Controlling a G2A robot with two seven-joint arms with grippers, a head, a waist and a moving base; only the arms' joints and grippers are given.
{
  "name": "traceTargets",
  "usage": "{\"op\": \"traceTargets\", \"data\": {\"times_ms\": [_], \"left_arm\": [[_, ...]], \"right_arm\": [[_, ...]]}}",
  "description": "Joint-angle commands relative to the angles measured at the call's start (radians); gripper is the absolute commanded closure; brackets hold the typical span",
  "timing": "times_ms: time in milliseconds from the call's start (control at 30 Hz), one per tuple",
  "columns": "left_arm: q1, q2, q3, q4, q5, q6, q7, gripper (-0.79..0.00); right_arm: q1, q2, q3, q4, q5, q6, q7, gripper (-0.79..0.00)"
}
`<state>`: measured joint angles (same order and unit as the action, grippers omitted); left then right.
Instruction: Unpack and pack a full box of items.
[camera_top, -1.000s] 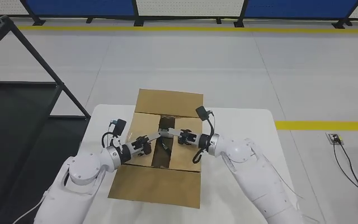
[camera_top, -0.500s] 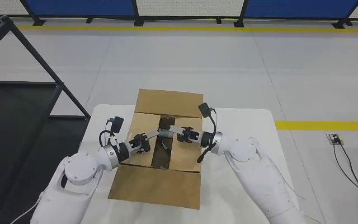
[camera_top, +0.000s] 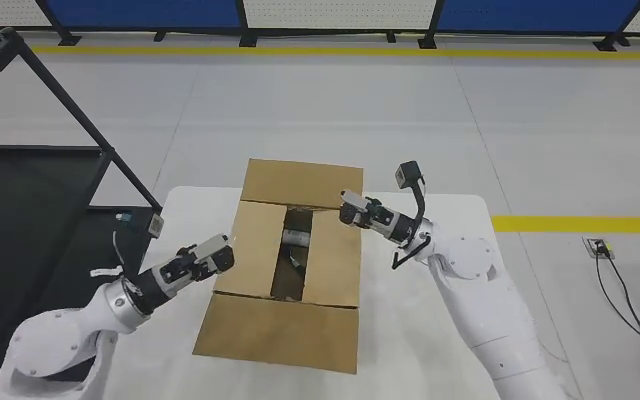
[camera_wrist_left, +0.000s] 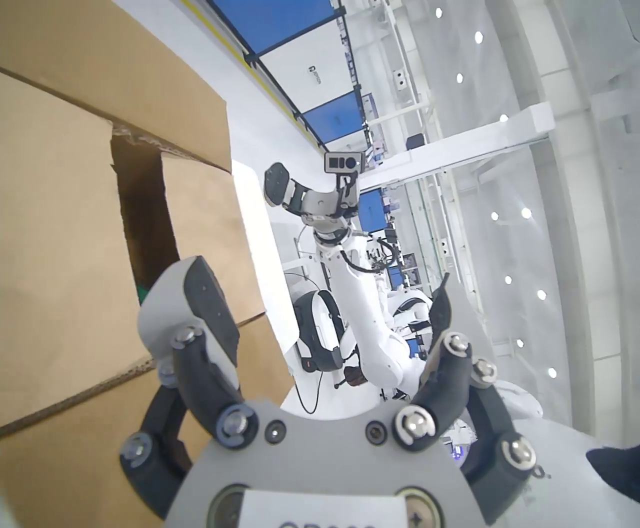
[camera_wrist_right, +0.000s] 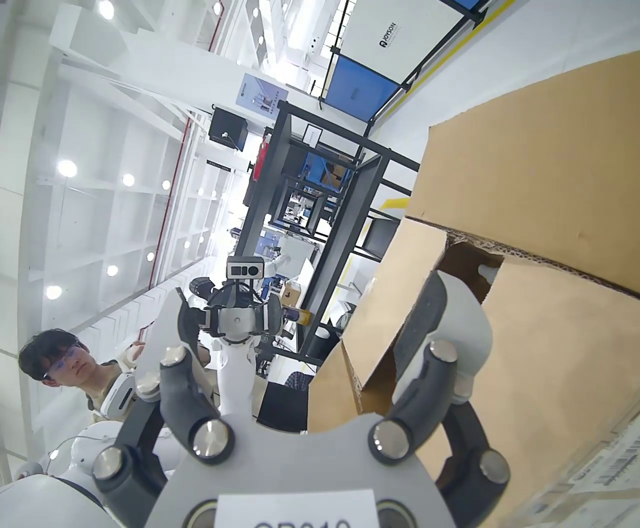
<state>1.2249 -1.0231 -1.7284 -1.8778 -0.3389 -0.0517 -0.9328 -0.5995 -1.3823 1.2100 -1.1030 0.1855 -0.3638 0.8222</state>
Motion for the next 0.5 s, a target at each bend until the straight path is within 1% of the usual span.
{"op": "traceTargets", "data": {"times_ms": [0,133,233,300,367,400,467], "left_arm": [[0.075,0.006,-0.082,0.002,-0.03,-0.047,-0.057,-0.785],[0.2,0.011,-0.194,0.012,-0.092,-0.115,-0.133,-0.785],[0.272,0.012,-0.24,0.027,-0.113,-0.143,-0.174,-0.785],[0.301,0.013,-0.25,0.048,-0.141,-0.151,-0.205,-0.785],[0.313,0.015,-0.253,0.078,-0.158,-0.155,-0.231,-0.785],[0.316,0.016,-0.252,0.087,-0.159,-0.157,-0.248,-0.785],[0.32,0.018,-0.25,0.114,-0.157,-0.157,-0.263,-0.785]], "right_arm": [[0.0,0.0,-0.001,-0.001,-0.001,0.001,-0.001,-0.785],[0.0,0.0,-0.001,-0.001,-0.001,0.001,-0.001,-0.785],[0.0,0.0,-0.001,-0.001,-0.001,0.001,-0.001,-0.785],[-0.002,0.0,-0.001,-0.002,-0.003,0.004,-0.004,-0.785],[0.003,-0.001,-0.003,-0.004,0.008,0.024,-0.022,-0.785],[0.017,-0.002,0.003,0.015,0.016,0.023,-0.038,-0.785],[0.06,-0.003,0.01,0.081,-0.021,0.022,-0.109,-0.785]]}}
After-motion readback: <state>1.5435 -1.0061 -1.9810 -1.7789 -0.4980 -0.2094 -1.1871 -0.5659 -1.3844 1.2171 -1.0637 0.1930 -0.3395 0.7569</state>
